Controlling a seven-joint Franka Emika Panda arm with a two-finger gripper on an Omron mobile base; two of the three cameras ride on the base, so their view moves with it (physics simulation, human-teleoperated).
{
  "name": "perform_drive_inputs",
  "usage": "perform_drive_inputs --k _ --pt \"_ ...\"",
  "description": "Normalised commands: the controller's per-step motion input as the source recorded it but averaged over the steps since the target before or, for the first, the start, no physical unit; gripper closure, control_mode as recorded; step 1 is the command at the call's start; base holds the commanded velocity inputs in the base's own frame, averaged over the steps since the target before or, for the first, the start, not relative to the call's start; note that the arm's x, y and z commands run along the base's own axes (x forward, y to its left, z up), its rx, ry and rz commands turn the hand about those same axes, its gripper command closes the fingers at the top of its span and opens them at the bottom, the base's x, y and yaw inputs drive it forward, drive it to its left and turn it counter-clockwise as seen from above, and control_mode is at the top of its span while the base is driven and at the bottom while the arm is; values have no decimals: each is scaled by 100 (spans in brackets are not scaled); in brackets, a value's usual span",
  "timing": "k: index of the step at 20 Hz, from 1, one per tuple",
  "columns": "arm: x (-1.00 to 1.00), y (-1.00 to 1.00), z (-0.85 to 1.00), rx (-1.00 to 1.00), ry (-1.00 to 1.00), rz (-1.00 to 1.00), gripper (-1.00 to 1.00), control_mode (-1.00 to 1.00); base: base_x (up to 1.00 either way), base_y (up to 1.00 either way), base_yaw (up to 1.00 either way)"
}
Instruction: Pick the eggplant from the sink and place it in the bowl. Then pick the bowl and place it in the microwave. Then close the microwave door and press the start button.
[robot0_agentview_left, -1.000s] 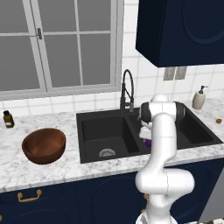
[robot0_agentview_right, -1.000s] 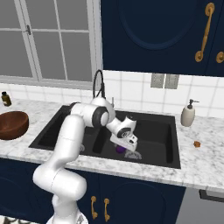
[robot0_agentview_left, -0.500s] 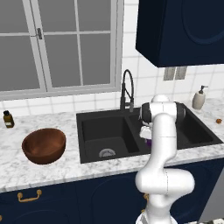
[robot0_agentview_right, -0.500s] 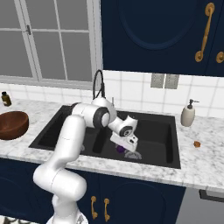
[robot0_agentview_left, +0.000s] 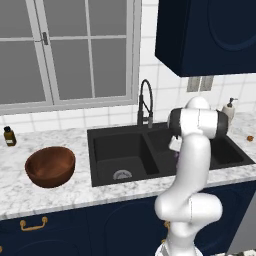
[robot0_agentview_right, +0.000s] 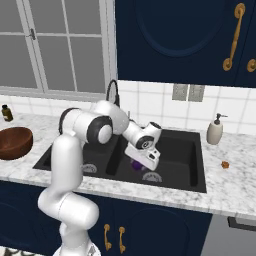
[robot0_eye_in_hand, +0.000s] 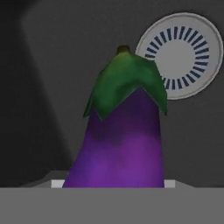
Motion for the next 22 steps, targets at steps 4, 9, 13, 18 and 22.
perform_drive_inputs --k 4,9,13,18,22 --pt "-83 0 100 0 0 -5 100 -100 0 0 0" --pt "-71 15 100 0 0 -1 100 -100 0 0 0" --pt "-57 54 100 0 -4 0 100 -100 0 0 0" --pt "-34 88 95 0 -11 2 100 -100 0 0 0" --pt "-35 97 58 -3 -13 9 100 -100 0 0 0"
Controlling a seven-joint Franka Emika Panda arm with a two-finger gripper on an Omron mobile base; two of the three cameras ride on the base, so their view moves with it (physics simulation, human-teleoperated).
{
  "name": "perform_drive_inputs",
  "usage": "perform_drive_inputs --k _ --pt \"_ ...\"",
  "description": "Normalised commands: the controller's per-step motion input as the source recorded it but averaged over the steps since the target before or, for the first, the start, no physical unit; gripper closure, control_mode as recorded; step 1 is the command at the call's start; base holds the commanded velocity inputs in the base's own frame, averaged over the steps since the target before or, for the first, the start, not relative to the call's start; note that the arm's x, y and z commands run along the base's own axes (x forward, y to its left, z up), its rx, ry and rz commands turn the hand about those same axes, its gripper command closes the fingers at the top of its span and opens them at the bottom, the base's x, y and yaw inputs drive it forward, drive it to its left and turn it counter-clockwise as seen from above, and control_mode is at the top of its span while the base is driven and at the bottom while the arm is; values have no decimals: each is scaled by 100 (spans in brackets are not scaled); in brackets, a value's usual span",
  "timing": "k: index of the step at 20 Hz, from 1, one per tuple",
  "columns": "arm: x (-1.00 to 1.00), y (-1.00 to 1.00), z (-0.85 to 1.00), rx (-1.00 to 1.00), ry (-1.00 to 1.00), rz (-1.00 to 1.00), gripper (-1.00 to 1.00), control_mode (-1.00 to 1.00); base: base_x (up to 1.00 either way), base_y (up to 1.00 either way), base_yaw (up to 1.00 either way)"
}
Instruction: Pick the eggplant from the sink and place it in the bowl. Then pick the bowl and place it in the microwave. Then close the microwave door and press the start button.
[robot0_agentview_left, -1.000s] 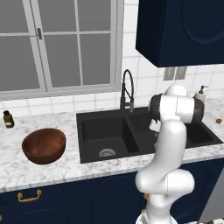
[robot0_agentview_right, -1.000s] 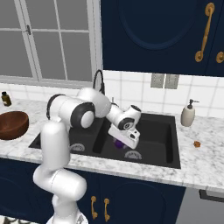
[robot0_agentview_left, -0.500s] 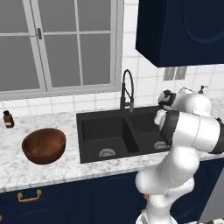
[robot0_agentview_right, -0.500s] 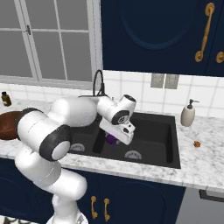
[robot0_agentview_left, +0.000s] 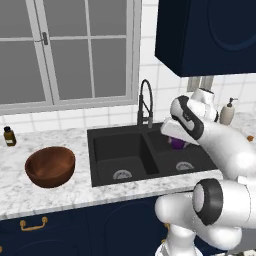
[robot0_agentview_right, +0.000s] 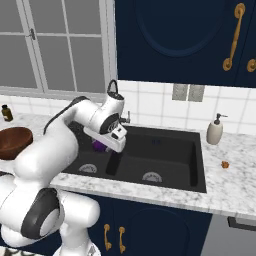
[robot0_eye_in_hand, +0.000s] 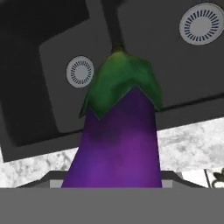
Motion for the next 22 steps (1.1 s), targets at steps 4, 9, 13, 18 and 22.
perform_drive_inputs --k 4,9,13,18,22 --pt "-24 100 29 -6 -10 13 100 -100 0 0 0" --pt "0 100 21 -6 -1 20 100 -100 0 0 0" --pt "0 100 26 -4 0 19 100 -100 0 0 0" --pt "14 100 12 -3 2 15 100 -100 0 0 0" --pt "30 100 9 -2 5 12 100 -100 0 0 0"
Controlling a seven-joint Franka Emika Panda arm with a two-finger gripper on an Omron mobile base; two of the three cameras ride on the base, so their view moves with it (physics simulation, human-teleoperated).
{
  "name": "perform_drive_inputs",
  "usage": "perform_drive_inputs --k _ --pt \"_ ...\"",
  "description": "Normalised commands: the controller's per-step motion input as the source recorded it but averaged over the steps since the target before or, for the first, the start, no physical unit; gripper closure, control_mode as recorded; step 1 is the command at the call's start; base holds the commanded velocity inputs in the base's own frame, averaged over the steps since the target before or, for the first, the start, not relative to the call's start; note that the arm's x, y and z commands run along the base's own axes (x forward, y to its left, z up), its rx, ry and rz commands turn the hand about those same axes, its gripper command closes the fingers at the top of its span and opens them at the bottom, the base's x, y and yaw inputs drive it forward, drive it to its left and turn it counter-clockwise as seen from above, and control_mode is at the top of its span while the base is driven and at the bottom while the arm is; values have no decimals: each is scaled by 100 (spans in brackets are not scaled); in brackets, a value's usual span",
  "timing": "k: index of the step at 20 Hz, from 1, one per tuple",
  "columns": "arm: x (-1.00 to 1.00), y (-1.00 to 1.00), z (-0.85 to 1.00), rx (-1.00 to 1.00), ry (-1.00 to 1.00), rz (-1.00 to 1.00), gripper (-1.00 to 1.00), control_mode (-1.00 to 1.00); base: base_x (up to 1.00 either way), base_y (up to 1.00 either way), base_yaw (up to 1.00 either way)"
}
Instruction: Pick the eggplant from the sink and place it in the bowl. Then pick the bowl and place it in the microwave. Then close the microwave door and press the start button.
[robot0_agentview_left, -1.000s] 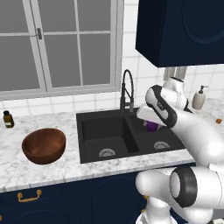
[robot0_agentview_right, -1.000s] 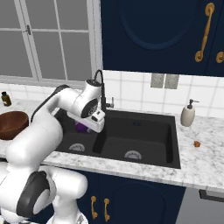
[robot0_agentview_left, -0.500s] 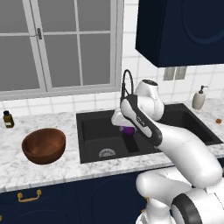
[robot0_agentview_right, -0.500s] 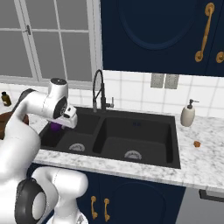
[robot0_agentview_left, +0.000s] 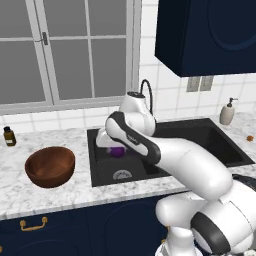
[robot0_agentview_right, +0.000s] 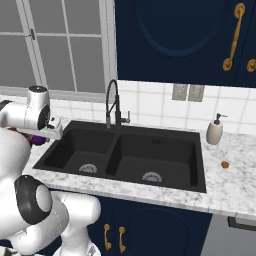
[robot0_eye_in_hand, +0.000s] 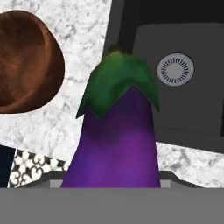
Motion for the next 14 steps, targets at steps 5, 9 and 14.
perform_drive_inputs --k 5,9,14 --pt "25 100 31 -12 0 5 100 -100 0 0 0" --pt "12 100 23 -21 0 0 100 -100 0 0 0" --pt "2 90 1 -21 5 0 100 -100 0 0 0"
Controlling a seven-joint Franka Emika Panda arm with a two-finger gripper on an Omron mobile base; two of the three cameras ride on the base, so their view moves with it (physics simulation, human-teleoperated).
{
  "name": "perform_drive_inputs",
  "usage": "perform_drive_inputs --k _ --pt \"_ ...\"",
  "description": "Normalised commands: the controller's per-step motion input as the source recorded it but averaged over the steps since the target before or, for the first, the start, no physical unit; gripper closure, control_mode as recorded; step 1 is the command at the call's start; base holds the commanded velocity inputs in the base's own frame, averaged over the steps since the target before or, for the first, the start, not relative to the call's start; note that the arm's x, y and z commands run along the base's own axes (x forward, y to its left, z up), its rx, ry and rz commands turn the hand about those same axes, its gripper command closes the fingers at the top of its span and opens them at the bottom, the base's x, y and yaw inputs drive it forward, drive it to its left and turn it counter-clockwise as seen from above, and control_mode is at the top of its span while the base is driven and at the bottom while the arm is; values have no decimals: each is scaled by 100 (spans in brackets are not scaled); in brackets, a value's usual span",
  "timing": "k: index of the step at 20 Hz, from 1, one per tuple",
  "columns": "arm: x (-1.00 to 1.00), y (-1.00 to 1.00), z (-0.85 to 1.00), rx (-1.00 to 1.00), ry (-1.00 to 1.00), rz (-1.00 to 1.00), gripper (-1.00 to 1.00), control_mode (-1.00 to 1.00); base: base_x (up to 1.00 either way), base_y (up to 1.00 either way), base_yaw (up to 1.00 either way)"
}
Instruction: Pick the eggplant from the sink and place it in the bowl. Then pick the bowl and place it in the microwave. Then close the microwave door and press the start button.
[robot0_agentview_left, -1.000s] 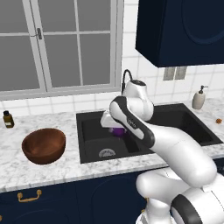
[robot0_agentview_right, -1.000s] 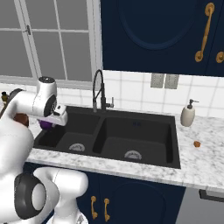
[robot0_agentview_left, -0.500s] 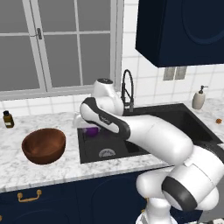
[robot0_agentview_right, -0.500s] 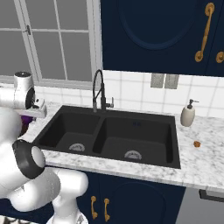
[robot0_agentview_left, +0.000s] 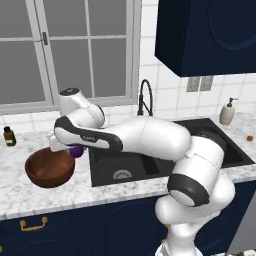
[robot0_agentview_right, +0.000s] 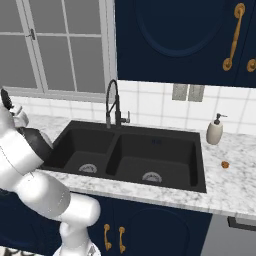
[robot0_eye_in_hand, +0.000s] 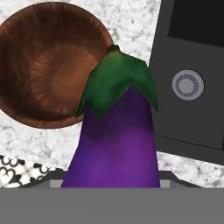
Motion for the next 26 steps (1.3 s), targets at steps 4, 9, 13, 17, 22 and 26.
perform_drive_inputs --k 4,9,13,17,22,26 --pt "8 61 -22 -10 10 0 100 -100 0 0 0" --pt "35 34 -28 0 9 0 100 -100 0 0 0" --pt "49 29 -45 -6 2 -1 100 -100 0 0 0" --pt "47 17 -41 -10 1 -6 100 -100 0 0 0" --pt "28 21 -19 -6 7 -9 100 -100 0 0 0" --pt "12 4 -43 -1 5 -7 100 -100 0 0 0"
